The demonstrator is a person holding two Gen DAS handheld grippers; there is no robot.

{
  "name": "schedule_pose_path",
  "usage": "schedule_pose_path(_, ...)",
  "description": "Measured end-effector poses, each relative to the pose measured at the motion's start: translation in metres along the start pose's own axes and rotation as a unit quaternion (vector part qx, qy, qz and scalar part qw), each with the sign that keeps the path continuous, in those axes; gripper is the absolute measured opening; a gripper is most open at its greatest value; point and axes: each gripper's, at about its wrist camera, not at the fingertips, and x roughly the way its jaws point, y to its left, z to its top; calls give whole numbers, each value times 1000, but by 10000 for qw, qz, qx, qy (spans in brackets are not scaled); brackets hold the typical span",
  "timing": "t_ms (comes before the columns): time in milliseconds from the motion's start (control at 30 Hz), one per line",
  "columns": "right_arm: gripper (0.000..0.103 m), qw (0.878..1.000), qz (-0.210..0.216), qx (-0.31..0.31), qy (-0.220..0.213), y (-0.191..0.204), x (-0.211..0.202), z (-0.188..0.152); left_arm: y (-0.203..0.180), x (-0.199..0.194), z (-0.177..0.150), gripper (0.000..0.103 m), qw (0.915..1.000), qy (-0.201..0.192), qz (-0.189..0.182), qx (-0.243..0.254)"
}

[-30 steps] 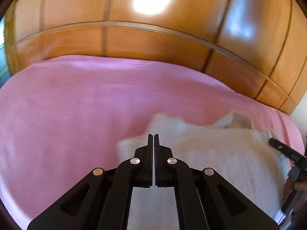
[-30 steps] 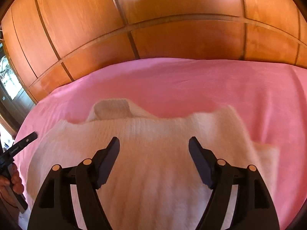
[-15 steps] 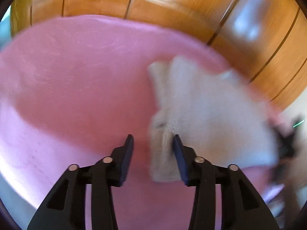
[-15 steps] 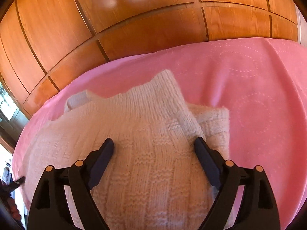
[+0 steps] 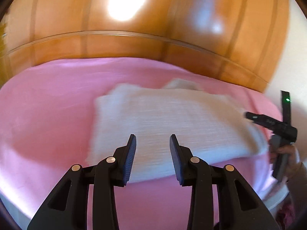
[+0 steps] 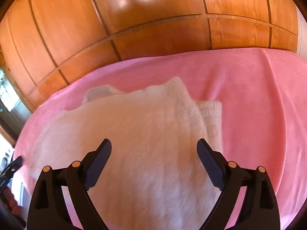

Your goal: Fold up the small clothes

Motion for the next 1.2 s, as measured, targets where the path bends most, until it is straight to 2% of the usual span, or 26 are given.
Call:
schedule_pose_path(133, 94, 9996, -192, -210, 56, 7, -13, -28, -48, 36, -5, 35, 9970, 367, -556, 387)
schedule_pose_path(200, 94, 9983, -445, -349, 164, 3, -14, -45, -67, 64, -22, 35, 9932, 824, -585, 574)
schedule_pose_path(233, 94, 9967, -666, -390, 234, -2, -12, -50, -71, 71, -31, 35, 9922, 931, -530, 635)
schedule_pose_path(267, 97, 9945, -922, -347, 353, -9, -8, -56, -75, 74, -41, 35, 9927, 867, -406, 737)
schedule_pose_path(300, 99, 9939, -966, -158, 499, -20, -2, -61, -78, 71, -49, 35, 9929, 704, -316, 906)
schedule_pose_path(333, 99, 9970, -582, 271, 441, -37, -2, -65, -81, 68, -54, 35, 9916, 660, -251, 1079)
schedule_pose_path(367, 99, 9978, -414, 441, 276, -43, -6, -66, -80, 66, -54, 35, 9914, 678, -254, 1086)
schedule_pose_path(467, 99, 9979, -436, 383, 298, -42, -9, -63, -68, 59, -45, 37, 9933, 809, -446, 701)
schedule_pose_path(567, 98, 9976, -298, 601, 174, -48, -18, -54, -58, 40, -32, 38, 9965, 583, -504, 329)
schedule_pose_path(600, 98, 9971, -130, 754, 27, -53, -24, -48, -51, 32, -27, 48, 9980, 433, -417, 202)
schedule_pose_path(633, 98, 9964, -30, 850, -55, -58, -25, -41, -47, 31, -23, 53, 9988, 343, -340, 112)
schedule_pose_path(700, 98, 9952, 83, 959, -169, -66, -26, -29, -36, 28, -15, 53, 9996, 221, -163, -62)
schedule_pose_path(767, 90, 9948, 131, 1000, -154, -69, -18, -18, -21, 21, -11, 53, 9996, 116, 73, -250)
schedule_pose_path(933, 82, 9934, 331, 1016, 421, -69, 18, -16, 13, 27, -9, 53, 9952, 306, 712, -605)
schedule_pose_path(1033, 80, 9940, 389, 931, 434, -66, 18, -24, 23, 27, -13, 53, 9923, 459, 984, -601)
schedule_pose_path(1200, 78, 9929, 564, 803, 677, -60, 11, -35, 19, 31, -12, 53, 9904, 535, 1211, -394)
